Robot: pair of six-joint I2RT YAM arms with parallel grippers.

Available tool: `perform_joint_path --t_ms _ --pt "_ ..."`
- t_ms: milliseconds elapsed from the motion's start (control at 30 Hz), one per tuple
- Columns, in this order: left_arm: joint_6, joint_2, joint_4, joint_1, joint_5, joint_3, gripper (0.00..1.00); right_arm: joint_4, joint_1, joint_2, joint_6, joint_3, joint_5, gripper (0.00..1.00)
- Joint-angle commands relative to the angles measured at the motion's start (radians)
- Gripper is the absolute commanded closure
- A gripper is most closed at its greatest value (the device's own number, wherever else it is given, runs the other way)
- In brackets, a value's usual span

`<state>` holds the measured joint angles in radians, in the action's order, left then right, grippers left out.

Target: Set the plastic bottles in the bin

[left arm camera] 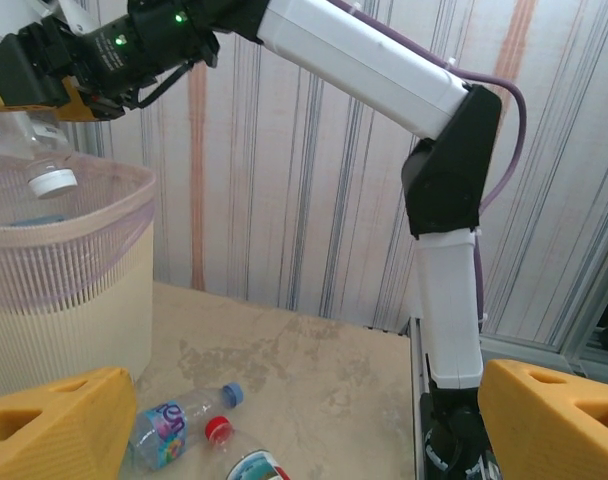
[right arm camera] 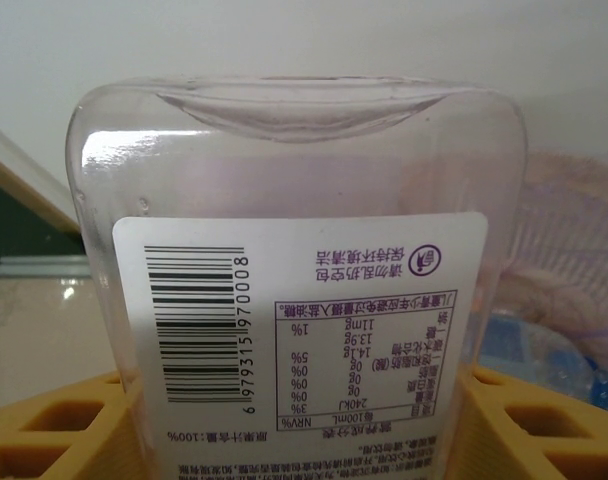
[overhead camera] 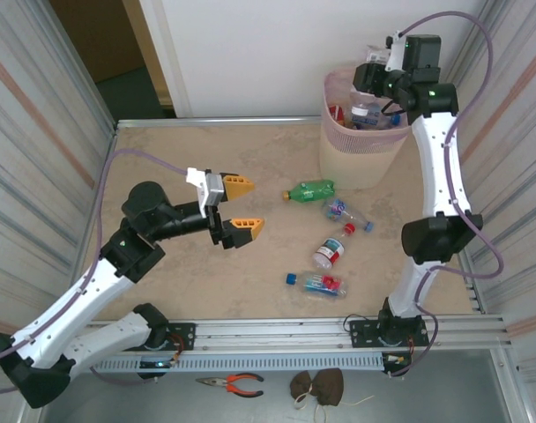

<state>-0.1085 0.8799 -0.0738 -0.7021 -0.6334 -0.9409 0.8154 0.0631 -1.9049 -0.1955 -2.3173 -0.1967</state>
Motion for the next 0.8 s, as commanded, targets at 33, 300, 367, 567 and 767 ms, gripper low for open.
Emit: perform_joint_path --t_ms 33,300,367,567,767 --pt "-0.01 0.02 -0.008 0.003 0.002 0.007 0.11 0.164 -0.003 -0.095 0.031 -0.098 -0.08 0.57" --pt "-0.015 0.043 -0.009 0.004 0.003 0.022 0.12 0.228 0.006 -0.179 0.048 -0.114 -0.143 0.57" --pt "-0.017 0.045 -0.009 0.004 0.004 0.024 0.12 0.239 0.012 -0.2 0.057 -0.114 -0.155 0.57" --pt "-0.02 0.05 -0.009 0.004 0.008 0.03 0.12 0.254 0.022 -0.252 0.067 -0.119 -0.168 0.46" --pt "-0.027 0.051 -0.016 0.004 0.012 0.035 0.12 0.239 0.021 -0.227 0.05 -0.138 -0.139 0.31"
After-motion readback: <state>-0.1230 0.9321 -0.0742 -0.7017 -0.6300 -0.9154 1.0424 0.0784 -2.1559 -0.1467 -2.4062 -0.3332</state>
